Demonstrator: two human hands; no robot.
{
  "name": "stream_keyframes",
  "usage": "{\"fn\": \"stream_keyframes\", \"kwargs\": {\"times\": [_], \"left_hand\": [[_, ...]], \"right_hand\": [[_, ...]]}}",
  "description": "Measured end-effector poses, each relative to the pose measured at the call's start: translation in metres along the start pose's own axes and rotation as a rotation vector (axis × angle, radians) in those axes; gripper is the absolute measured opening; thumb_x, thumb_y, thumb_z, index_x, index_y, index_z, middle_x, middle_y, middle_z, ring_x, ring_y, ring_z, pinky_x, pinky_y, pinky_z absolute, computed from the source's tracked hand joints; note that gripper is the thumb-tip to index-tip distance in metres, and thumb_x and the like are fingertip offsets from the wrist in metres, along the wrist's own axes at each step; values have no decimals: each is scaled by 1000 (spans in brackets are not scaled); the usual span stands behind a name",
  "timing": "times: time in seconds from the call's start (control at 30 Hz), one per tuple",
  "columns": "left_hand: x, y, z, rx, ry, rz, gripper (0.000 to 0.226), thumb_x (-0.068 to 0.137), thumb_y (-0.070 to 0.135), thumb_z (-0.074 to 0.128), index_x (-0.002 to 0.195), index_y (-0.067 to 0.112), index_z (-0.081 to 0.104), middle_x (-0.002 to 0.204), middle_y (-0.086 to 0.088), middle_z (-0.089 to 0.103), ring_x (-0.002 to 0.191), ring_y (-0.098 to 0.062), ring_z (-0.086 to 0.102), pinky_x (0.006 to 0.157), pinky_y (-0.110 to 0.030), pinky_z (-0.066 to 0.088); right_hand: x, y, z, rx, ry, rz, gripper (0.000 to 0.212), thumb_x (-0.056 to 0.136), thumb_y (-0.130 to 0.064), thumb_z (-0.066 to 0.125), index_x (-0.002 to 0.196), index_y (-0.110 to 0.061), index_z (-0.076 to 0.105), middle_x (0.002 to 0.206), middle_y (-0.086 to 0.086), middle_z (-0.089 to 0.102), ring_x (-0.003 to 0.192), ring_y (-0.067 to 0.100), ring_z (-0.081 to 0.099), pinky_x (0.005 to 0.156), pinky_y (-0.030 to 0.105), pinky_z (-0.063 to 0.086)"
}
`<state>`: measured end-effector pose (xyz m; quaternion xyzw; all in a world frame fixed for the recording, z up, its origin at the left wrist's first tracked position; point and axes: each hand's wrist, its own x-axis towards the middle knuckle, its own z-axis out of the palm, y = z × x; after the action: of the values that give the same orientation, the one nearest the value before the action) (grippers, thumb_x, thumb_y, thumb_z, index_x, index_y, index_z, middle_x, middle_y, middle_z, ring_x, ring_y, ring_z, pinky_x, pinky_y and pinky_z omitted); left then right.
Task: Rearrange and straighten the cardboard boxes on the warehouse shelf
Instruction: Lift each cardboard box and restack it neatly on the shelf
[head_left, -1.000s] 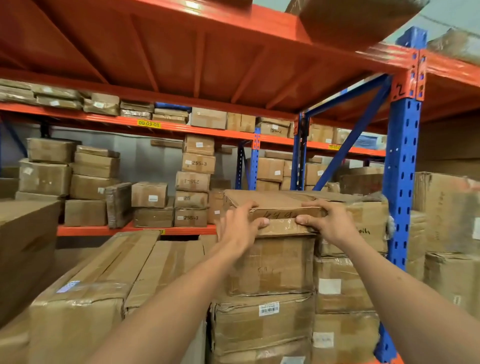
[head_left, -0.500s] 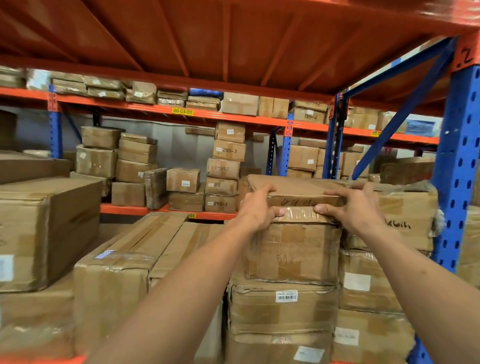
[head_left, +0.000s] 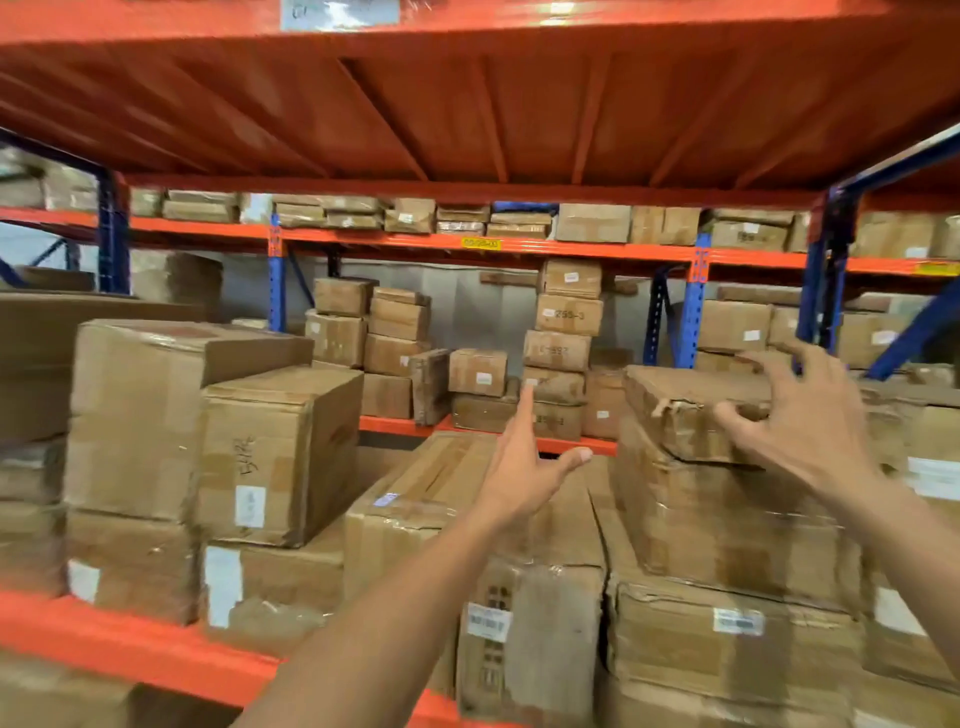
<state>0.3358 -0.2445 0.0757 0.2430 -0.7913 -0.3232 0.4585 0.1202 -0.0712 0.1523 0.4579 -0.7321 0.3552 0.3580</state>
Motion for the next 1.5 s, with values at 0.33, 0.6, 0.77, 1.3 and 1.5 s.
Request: {"fn": "stream_keyframes", "kwargs": {"times": [0.33, 0.6, 0.77, 1.3, 1.5], "left_hand": [[-50, -132, -213, 411, 443, -329, 121, 78, 57, 78, 159, 5, 5, 159, -29, 20, 148, -44, 19, 119, -53, 23], [-64, -225, -287, 465, 373, -649, 158, 59, 73, 82, 154, 2, -23, 160, -36, 5, 150, -48, 6, 120, -55, 12], [-52, -249, -284, 316, 307, -701, 171, 48, 69, 89, 149, 12, -36, 161, -32, -14, 151, -48, -6, 120, -62, 9], [-39, -258, -258, 363, 419, -612, 175, 40, 52, 94, 141, 13, -43, 151, -28, 3, 137, -50, 17, 107, -64, 35], [-35, -272, -291, 462, 311, -377, 172, 42, 52, 92, 145, 20, -43, 151, -25, 2, 137, -45, 10, 111, -59, 31]], "right_hand": [[-9, -243, 120, 123, -346, -385, 66, 80, -63, 63, 137, -33, 51, 144, 9, 44, 132, 32, 42, 107, 51, 39], [-13, -398, 201, 1, -554, -583, 98, 79, -59, 74, 157, -37, 19, 168, 11, 4, 152, 35, 5, 119, 63, 17], [-9, -466, 228, -58, -664, -619, 129, 66, -53, 89, 158, -45, -2, 168, 10, -15, 152, 41, -13, 111, 77, 9], [14, -534, 251, -312, -759, -606, 164, 48, -26, 102, 148, -56, -24, 166, 21, -13, 140, 53, 35, 102, 66, 44], [33, -493, 256, -22, -979, -196, 150, 40, -41, 103, 136, -71, -7, 166, 10, 18, 144, 45, 30, 109, 66, 34]]}}
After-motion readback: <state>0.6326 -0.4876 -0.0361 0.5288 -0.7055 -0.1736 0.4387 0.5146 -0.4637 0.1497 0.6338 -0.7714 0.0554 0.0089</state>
